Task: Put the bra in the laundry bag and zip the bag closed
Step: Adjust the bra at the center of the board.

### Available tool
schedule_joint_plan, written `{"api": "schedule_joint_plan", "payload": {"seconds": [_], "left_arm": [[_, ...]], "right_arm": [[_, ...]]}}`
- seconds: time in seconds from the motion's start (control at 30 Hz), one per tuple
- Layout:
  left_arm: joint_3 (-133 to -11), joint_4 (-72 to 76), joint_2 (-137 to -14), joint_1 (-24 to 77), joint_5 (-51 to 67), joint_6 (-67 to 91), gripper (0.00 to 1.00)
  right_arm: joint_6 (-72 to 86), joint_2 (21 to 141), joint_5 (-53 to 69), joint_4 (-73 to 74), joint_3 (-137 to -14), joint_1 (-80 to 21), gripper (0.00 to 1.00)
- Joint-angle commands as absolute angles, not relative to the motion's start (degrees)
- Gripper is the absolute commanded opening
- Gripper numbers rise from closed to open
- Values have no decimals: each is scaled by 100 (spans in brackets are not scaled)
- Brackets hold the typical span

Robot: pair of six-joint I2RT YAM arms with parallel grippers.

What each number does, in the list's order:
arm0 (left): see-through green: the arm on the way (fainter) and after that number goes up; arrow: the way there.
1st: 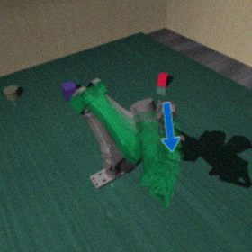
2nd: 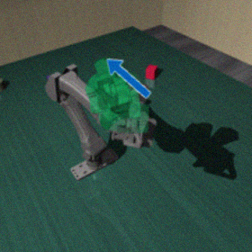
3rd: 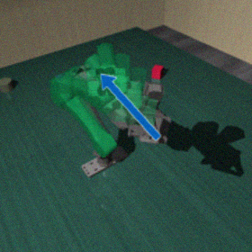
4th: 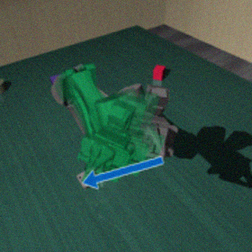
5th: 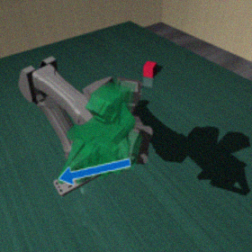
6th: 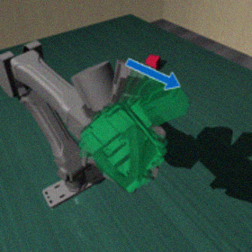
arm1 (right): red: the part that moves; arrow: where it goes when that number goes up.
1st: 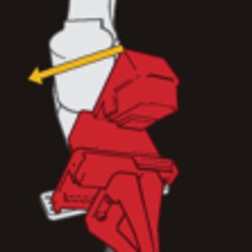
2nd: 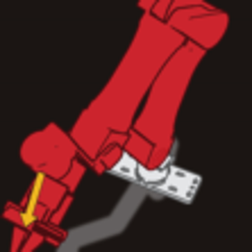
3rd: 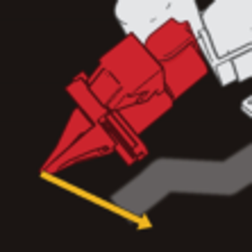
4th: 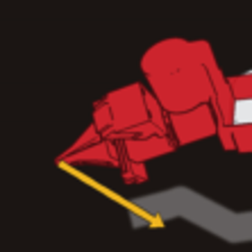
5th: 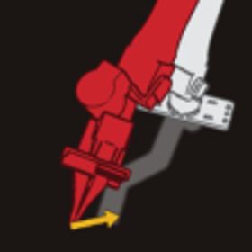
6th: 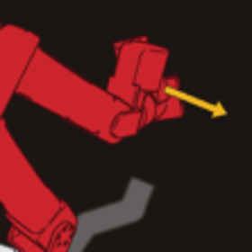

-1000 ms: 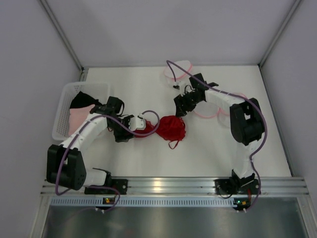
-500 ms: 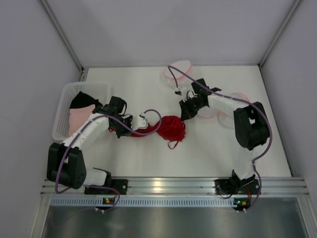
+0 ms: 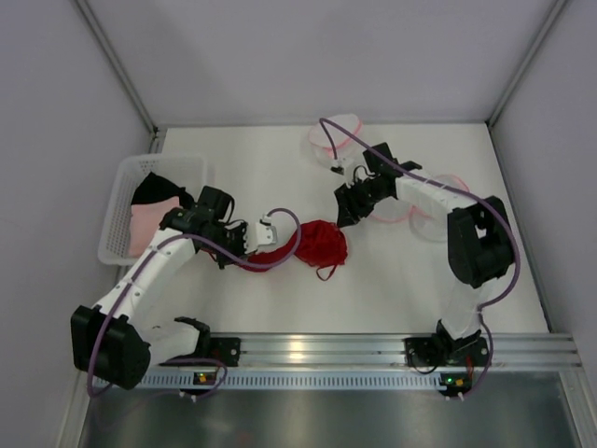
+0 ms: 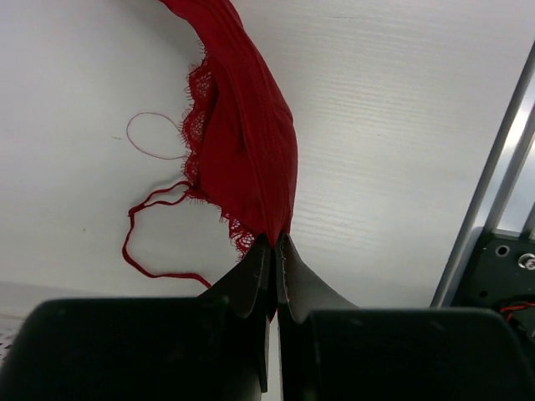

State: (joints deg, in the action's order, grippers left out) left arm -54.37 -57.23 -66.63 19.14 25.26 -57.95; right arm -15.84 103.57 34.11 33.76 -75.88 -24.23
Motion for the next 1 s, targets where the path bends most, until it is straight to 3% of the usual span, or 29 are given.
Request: {"api": "schedule_joint_plan", "payload": {"seconds": [0.0, 0.2, 0.3, 0.47, 0.67, 0.73, 0.77, 0.8, 0.83, 0.9, 0.97], "left_arm": [[-5896, -6178, -6802, 1934, 3022, -5424, 0], [-6486, -6688, -7145, 1934, 3568, -5028, 0], [-6495, -6688, -7137, 1951, 3560, -4931, 0], [-6513, -6680, -7198, 1951, 3586, -4738, 0], [-6513, -6680, -7198, 1969, 3691, -4536, 0], [-6495, -6680, -7163, 1978, 3674, -4500, 0], [-6486, -6680, -7154, 1978, 3665, -4491, 0], [-6486, -6680, -7146, 1986, 3648, -4474, 0], [-6504, -6688, -7128, 1978, 3639, -4448, 0], [-6530, -6697, -7075, 1986, 3647, -4386, 0], [-6583, -6688, -6996, 1986, 3665, -4211, 0]], "right_arm": [[-1556, 10835, 3533, 3244, -8076, -2426, 51], [-1634, 11486, 3849, 3225, -8639, -2470, 66], [-1757, 11671, 4025, 3226, -8701, -2531, 66], [-1995, 12032, 3999, 3418, -8798, -2619, 55], [-1978, 12024, 3867, 3235, -8526, -2645, 59], [-1995, 12050, 3832, 3278, -8482, -2698, 50], [-2004, 12059, 3832, 3322, -8481, -2707, 34], [-2047, 12006, 3832, 3401, -8455, -2733, 26], [-2048, 11945, 3832, 3410, -8420, -2733, 11], [-2100, 11630, 3806, 3393, -8228, -2725, 0], [-2136, 11312, 3718, 3357, -8051, -2698, 0]]}}
